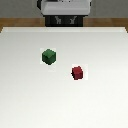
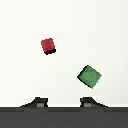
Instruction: Place the red cube on top of the green cube.
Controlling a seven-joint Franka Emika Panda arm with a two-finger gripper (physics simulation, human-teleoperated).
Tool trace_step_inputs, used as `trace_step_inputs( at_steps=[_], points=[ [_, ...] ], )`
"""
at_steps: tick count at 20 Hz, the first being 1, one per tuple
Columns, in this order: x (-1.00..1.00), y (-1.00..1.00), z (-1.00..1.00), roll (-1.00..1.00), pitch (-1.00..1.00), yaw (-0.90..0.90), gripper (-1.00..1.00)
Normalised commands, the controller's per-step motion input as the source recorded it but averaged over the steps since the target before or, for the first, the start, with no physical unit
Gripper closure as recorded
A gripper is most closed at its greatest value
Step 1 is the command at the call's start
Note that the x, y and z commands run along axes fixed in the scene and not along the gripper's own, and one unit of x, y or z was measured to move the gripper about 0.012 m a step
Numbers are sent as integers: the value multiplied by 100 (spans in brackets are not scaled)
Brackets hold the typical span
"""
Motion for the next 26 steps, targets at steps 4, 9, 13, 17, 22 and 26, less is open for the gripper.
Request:
trace_step_inputs(
  at_steps=[4, 9, 13, 17, 22, 26],
  points=[
    [0, 0, 0, 0, 0, 0, -100],
    [20, 0, 0, 0, 0, 0, -100],
    [50, 0, 0, 0, 0, 0, -100],
    [100, 0, 0, 0, 0, 0, -100],
    [80, 20, 0, 0, 0, 0, -100],
    [0, 50, 0, 0, 0, 0, -100]
  ],
)
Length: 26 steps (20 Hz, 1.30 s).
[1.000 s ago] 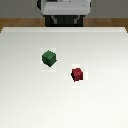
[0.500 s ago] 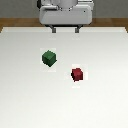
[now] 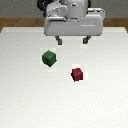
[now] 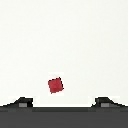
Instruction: Place the red cube on top of the green cube.
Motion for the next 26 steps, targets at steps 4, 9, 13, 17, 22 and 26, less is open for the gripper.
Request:
trace_step_inputs(
  at_steps=[4, 9, 13, 17, 22, 26],
  points=[
    [0, 75, 0, 0, 0, 0, -100],
    [0, -20, 0, 0, 0, 6, -100],
    [0, -25, 0, 0, 0, 8, -100],
    [0, 0, 0, 0, 0, 11, -100],
    [0, 0, -40, 0, 0, 3, -100],
    [0, 0, -50, 0, 0, 0, -100]
  ],
)
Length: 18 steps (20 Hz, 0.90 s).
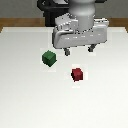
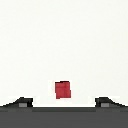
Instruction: Place the red cube on top of the green cube.
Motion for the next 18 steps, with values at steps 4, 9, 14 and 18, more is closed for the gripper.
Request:
trace_step_inputs(
  at_steps=[4, 9, 14, 18],
  points=[
    [0, 0, -100, 0, 0, 0, -100],
    [0, 0, -40, 0, 0, 0, -100],
    [20, 0, -20, 0, 0, 0, -100],
    [0, 0, -50, 0, 0, 0, -100]
  ],
)
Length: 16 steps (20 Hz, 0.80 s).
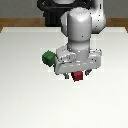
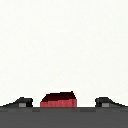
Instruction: Place the red cube on top of the green cube.
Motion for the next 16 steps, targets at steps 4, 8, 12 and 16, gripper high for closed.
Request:
trace_step_inputs(
  at_steps=[4, 8, 12, 16],
  points=[
    [0, 0, -25, 0, 0, 0, 100],
    [0, 0, 0, 0, 0, 0, 100],
    [0, 0, 25, 0, 0, 0, 100],
    [0, 0, 100, 0, 0, 0, 100]
  ],
)
